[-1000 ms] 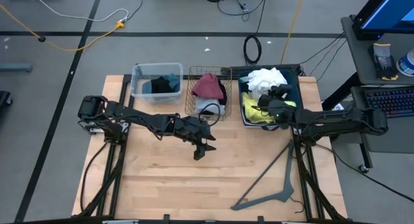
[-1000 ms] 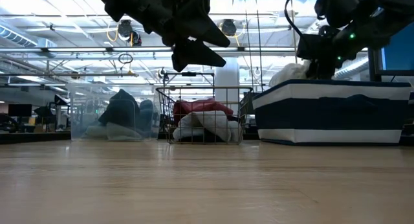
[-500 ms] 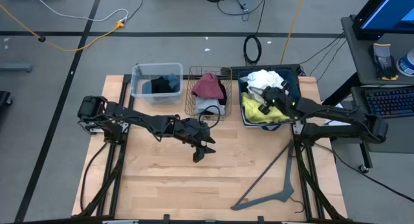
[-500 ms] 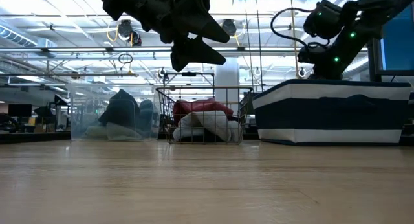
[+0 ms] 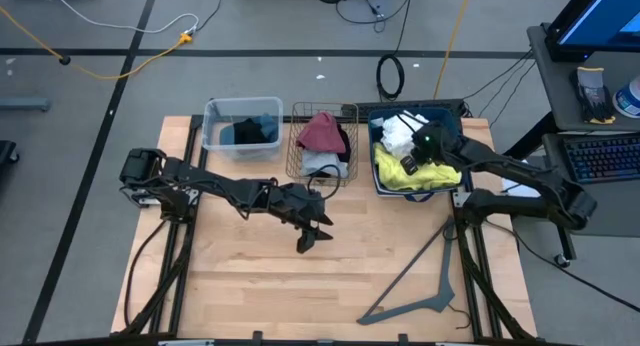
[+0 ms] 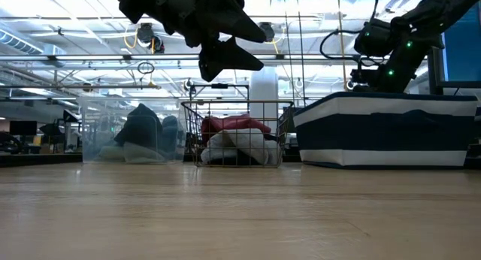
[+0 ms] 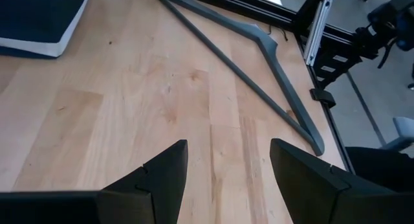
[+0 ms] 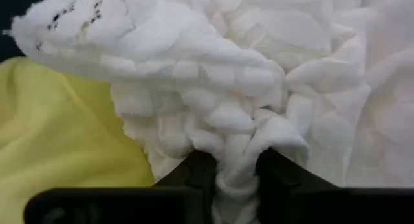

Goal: Pick & Place Cloths
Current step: Put the white dress into the blue laundry organizer, then return to Home Position

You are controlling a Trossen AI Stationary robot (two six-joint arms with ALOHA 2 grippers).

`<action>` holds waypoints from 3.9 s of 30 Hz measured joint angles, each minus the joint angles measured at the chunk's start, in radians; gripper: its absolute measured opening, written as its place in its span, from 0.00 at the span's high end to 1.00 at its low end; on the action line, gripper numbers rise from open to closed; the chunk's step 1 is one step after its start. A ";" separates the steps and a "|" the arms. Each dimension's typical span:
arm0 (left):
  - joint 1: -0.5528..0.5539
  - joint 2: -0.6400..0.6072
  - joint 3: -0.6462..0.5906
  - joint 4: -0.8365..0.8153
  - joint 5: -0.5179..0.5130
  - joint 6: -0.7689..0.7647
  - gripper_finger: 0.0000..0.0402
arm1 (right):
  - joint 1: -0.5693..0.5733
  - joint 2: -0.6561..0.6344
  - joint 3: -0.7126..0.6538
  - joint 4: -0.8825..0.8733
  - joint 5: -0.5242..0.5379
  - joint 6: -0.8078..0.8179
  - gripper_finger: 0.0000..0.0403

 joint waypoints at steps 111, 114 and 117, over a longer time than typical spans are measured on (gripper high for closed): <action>-0.080 -0.953 -0.818 0.324 -0.100 0.168 0.44 | -0.003 -0.650 0.295 -0.381 -0.749 0.011 0.60; -0.080 -0.991 -0.875 0.368 -0.100 0.169 0.44 | -0.003 -0.667 0.295 -0.368 -0.749 -0.019 0.69; -0.078 -1.021 -0.935 0.430 -0.106 0.170 0.44 | -0.003 -0.690 0.294 -0.342 -0.751 -0.035 0.80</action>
